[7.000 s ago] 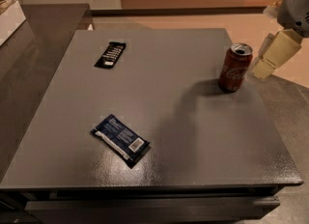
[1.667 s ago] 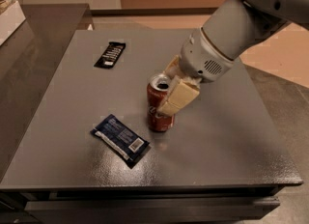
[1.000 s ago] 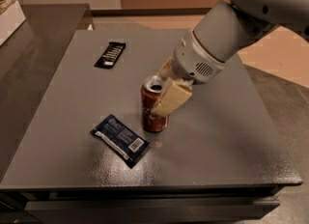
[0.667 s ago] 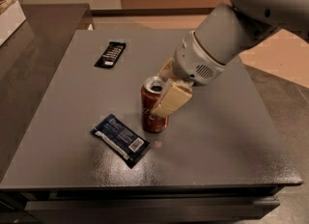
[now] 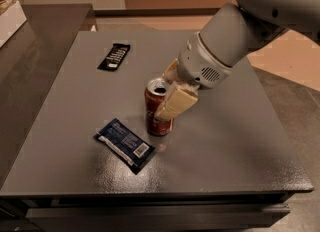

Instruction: Move coke can near rxbar blueberry

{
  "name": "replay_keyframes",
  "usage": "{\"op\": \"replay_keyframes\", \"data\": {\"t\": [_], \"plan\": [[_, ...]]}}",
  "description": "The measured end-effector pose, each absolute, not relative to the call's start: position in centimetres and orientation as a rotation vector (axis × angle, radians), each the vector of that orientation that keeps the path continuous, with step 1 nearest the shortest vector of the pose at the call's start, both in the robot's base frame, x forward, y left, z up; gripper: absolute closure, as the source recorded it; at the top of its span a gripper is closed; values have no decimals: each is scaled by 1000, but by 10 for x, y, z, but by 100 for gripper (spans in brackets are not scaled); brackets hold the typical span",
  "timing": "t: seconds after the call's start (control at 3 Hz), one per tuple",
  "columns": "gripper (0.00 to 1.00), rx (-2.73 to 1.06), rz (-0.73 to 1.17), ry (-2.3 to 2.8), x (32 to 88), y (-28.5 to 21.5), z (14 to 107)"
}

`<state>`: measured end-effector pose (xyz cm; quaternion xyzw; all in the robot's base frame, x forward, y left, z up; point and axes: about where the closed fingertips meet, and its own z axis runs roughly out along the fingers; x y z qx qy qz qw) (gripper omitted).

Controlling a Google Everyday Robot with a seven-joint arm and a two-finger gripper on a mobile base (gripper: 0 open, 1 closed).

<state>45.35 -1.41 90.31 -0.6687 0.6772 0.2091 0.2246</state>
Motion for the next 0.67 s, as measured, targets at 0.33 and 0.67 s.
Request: {"op": "replay_keyframes", "data": {"t": [0.33, 0.67], "plan": [[0, -1848, 575, 1866, 453, -13, 904], [0, -1848, 575, 1866, 453, -13, 904]]}}
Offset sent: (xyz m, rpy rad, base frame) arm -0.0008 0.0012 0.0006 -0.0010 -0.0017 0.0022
